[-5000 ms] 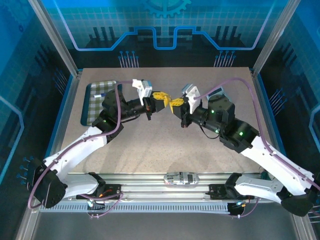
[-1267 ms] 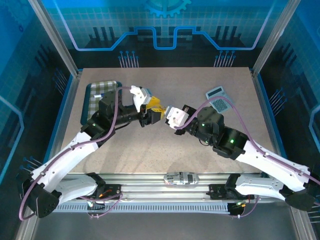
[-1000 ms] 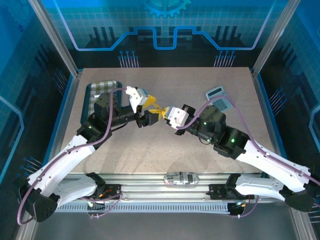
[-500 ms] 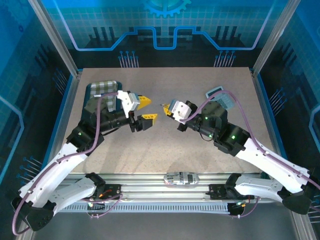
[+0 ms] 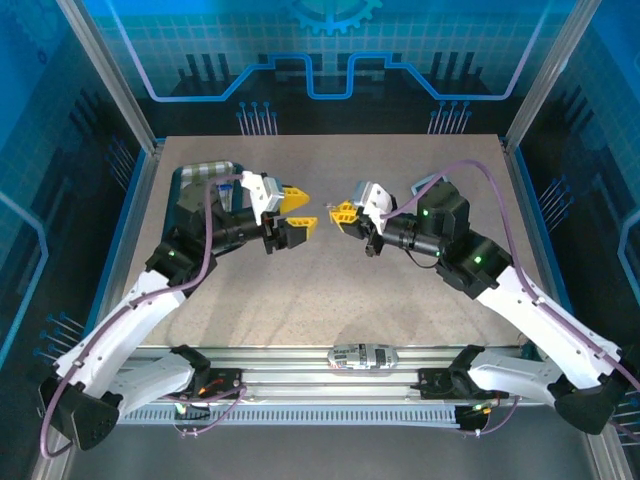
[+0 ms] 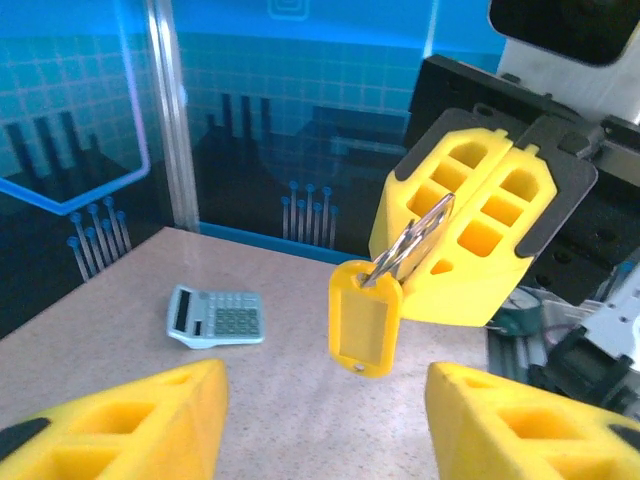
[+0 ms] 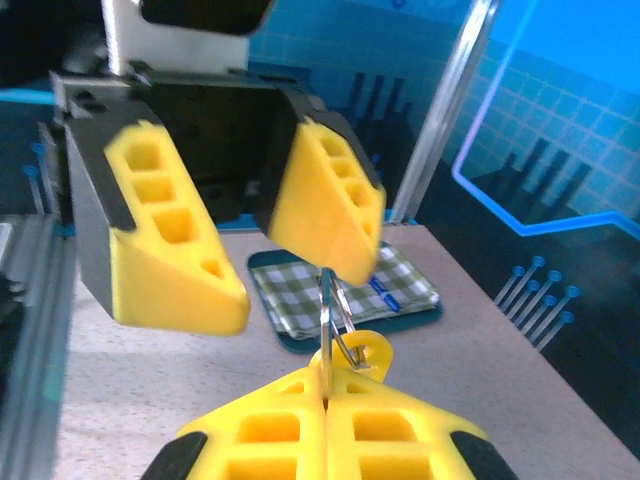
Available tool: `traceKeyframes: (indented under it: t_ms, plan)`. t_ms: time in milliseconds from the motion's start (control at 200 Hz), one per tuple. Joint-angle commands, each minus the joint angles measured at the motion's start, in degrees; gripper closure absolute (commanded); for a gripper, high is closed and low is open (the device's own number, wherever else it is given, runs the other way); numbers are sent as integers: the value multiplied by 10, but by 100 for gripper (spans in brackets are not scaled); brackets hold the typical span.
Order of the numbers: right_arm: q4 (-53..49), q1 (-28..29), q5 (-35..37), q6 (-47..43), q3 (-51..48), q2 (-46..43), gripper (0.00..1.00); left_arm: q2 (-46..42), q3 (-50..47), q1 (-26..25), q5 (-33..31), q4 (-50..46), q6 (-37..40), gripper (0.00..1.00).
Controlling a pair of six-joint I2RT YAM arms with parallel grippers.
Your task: Remove the keys from the keyring
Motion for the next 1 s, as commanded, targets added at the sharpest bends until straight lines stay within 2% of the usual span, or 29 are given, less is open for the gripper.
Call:
traceKeyframes:
  t_ms: [0, 150, 345, 425, 480, 751, 831, 996]
  plan:
    - [-15, -13, -83, 34, 23, 6, 100, 15, 18, 12, 76, 43, 11, 38]
    - [-12, -33, -147, 62, 28, 13, 100, 42, 39, 23, 145, 71, -10, 30]
    - [-15, -38, -191, 73, 33, 20, 100, 80, 78, 27, 223, 69, -38, 30]
    - [-11, -41, -205, 79, 34, 21, 100, 88, 88, 27, 249, 66, -49, 37]
    - [-7, -43, -210, 84, 35, 20, 100, 90, 93, 27, 253, 56, -48, 43]
    - [7, -62, -232, 105, 38, 19, 100, 57, 86, 38, 238, 9, -31, 51]
    - [7, -63, -234, 108, 37, 19, 100, 49, 82, 42, 233, -10, -20, 60]
    - [8, -64, -240, 112, 36, 21, 100, 48, 81, 42, 242, -2, -31, 60]
